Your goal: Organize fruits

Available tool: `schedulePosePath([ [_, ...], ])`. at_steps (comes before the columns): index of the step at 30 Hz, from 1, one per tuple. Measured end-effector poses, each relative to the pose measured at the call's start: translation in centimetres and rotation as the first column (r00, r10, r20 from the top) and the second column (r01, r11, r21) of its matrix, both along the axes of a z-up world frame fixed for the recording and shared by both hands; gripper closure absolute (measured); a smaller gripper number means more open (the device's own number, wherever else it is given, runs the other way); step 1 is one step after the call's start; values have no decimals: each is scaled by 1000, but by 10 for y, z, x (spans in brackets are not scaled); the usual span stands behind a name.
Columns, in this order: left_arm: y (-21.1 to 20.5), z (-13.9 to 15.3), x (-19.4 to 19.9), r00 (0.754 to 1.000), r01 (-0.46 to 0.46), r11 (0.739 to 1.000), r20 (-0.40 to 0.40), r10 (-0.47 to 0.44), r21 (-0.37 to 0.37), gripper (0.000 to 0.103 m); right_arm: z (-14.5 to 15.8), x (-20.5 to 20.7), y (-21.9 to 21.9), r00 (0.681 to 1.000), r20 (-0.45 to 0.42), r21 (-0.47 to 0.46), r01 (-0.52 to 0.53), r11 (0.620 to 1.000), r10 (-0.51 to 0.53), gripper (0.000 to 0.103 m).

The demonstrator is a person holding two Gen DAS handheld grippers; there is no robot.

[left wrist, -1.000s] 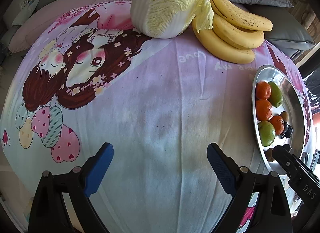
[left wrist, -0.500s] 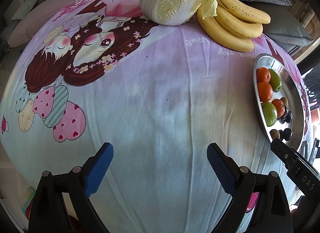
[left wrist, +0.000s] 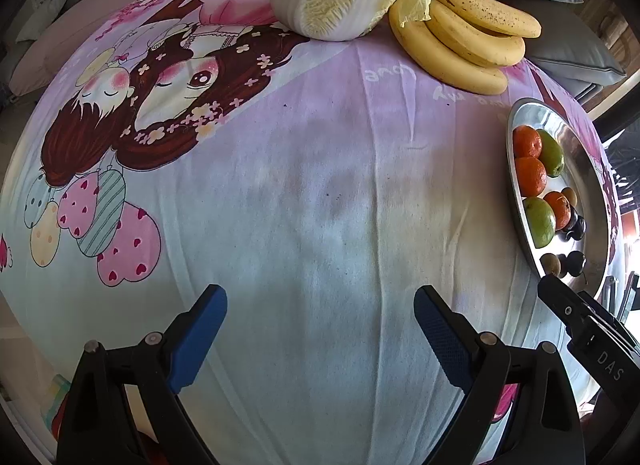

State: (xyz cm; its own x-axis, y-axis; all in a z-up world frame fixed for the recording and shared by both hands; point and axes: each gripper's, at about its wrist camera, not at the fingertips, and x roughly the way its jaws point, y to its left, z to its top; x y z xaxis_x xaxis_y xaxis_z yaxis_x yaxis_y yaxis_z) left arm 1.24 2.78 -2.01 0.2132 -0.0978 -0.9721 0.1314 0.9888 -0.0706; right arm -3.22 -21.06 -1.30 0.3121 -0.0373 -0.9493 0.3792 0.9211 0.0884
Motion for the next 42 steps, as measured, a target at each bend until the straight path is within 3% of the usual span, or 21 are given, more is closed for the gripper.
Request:
schedulePosePath([
  [42, -1, -7, 2, 1000, -17, 1000, -10, 17, 21, 8, 3, -1, 0, 1000, -18, -24, 6, 1000, -7, 17],
])
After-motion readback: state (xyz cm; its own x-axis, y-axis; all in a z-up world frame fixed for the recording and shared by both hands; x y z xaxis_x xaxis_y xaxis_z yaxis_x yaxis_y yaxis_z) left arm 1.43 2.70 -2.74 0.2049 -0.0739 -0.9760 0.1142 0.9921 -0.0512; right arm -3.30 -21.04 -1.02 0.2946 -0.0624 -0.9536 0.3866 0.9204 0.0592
